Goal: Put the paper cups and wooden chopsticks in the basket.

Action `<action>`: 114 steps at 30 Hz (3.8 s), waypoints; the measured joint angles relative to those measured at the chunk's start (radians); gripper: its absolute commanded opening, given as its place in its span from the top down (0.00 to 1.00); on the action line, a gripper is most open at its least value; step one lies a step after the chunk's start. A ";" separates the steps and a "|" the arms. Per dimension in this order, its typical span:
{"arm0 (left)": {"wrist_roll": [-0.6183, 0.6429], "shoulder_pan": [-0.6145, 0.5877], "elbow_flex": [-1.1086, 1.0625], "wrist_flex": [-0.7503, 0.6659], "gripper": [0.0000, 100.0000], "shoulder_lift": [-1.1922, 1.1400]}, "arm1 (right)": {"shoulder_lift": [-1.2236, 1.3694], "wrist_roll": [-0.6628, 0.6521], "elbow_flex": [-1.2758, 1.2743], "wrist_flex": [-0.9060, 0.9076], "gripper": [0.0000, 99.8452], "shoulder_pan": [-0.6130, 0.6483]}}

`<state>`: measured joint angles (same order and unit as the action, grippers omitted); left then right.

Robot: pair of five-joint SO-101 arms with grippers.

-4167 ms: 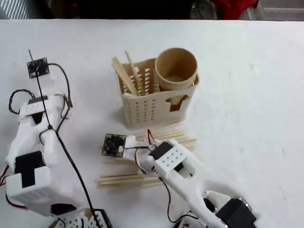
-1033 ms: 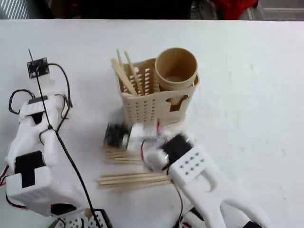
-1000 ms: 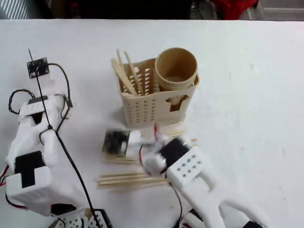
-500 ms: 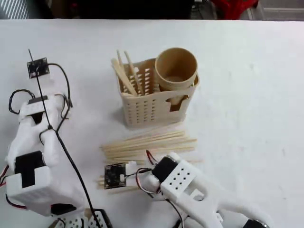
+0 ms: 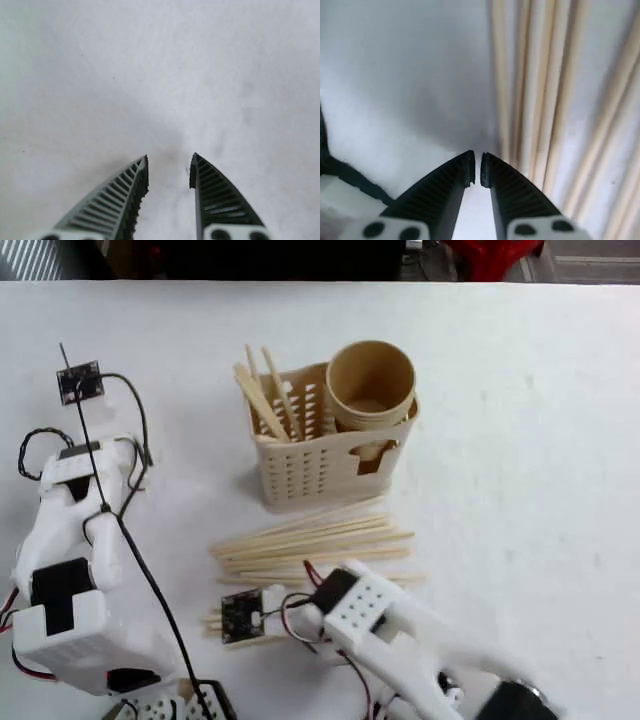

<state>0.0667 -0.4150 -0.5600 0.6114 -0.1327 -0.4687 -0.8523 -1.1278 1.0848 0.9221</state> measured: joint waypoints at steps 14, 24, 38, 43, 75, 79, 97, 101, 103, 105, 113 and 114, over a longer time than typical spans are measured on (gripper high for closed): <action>0.000 0.000 0.000 0.000 0.85 0.000 | 0.298 -0.003 0.285 -0.066 0.98 -0.275; 0.000 0.000 0.000 0.000 0.85 0.000 | 0.301 0.040 0.321 -0.080 0.98 -0.253; 0.000 0.000 0.000 0.000 0.85 0.000 | 0.074 0.043 0.319 -0.055 0.98 -0.247; 0.000 0.000 0.000 0.000 0.85 0.000 | 0.095 0.043 0.371 -0.058 0.86 -0.247; 0.000 0.000 0.000 0.000 0.85 0.000 | 0.399 0.046 0.431 -0.230 0.98 -0.308; 0.000 0.000 0.000 0.000 0.85 0.000 | 0.285 0.092 0.428 -0.170 0.98 -0.310; 0.000 0.000 0.000 0.000 0.85 0.000 | 0.098 0.052 0.219 -0.195 0.98 -0.192; 0.000 0.000 0.000 0.000 0.85 0.000 | 0.180 0.040 0.219 -0.227 0.98 -0.192; 0.000 0.000 0.000 0.000 0.85 0.000 | 0.204 0.040 0.219 -0.233 0.98 -0.189; 0.000 0.000 0.000 0.000 0.85 0.000 | 0.212 0.040 0.219 -0.236 0.98 -0.186; 0.000 0.000 0.000 0.000 0.85 0.000 | 0.212 0.035 0.219 -0.238 0.89 -0.183; 0.000 0.000 0.000 0.000 0.85 0.000 | 0.212 0.035 0.219 -0.239 0.89 -0.183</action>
<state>0.0667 -0.4150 -0.5600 0.6114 -0.1327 -0.2570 -0.8170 -0.9083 0.8454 0.7396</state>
